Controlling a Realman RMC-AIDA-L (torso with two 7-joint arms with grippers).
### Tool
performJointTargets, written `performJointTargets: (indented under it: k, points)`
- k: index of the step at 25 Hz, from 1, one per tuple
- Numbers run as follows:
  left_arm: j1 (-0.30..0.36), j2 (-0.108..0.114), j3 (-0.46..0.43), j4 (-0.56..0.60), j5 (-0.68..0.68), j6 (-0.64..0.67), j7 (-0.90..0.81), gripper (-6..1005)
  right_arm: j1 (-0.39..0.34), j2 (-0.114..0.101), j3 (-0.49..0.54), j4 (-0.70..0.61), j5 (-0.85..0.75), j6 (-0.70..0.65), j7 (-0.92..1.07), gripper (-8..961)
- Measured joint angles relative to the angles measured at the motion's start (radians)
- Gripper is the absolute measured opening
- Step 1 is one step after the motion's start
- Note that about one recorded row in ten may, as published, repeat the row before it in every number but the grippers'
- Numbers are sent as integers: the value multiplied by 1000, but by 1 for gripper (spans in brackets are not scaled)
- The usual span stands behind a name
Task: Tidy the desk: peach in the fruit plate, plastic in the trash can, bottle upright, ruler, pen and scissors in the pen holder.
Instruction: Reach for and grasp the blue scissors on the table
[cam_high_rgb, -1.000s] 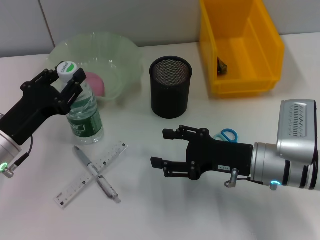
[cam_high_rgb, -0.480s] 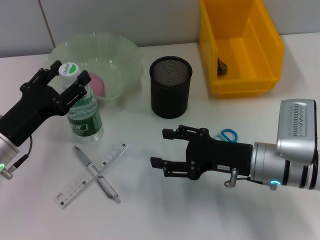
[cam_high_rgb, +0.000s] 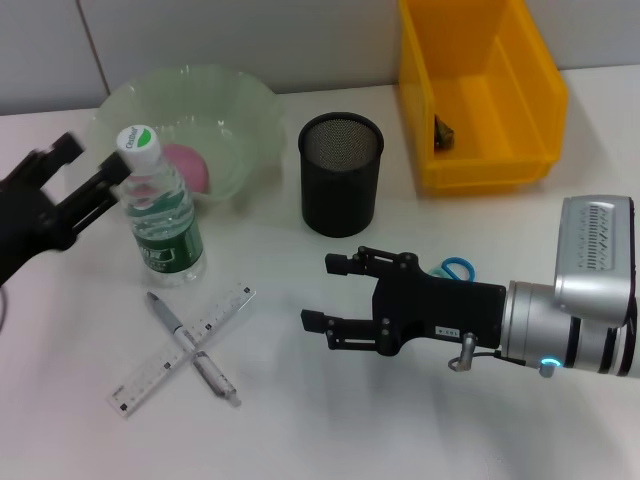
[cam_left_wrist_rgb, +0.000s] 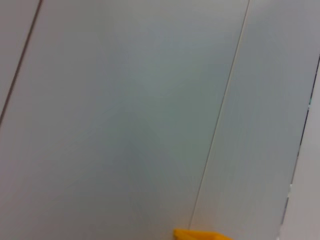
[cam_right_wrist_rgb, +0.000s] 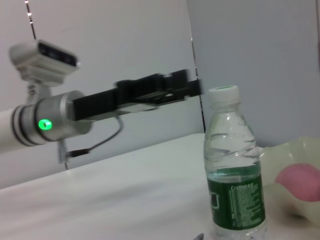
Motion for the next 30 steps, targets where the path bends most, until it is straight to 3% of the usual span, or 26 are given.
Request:
performJointTargets:
  k: [7,8,12,13,20,30]
  points:
    - [17,7,12,15,0,16,-16,790,-6,0,30,-1,1,-2,-6,791]
    - [81,67,88,54,13,118,-97,789,-8,0,33,-1,1,-4,-7,791]
    - [88,79,96,61,42,147,-113,788,-14,0,53,5,2,-23,-8,792]
    - [101,89,89,87,105,194,-126,788,-14,0,53,5,2,-23,-8,792]
    - [113,79,89,166,244,214,-168,785,-63,-3,120,0,3,-77,-10,791]
    - [107,30,86,373,514,138,-324,783,-127,-15,219,-3,-8,-142,23,792]
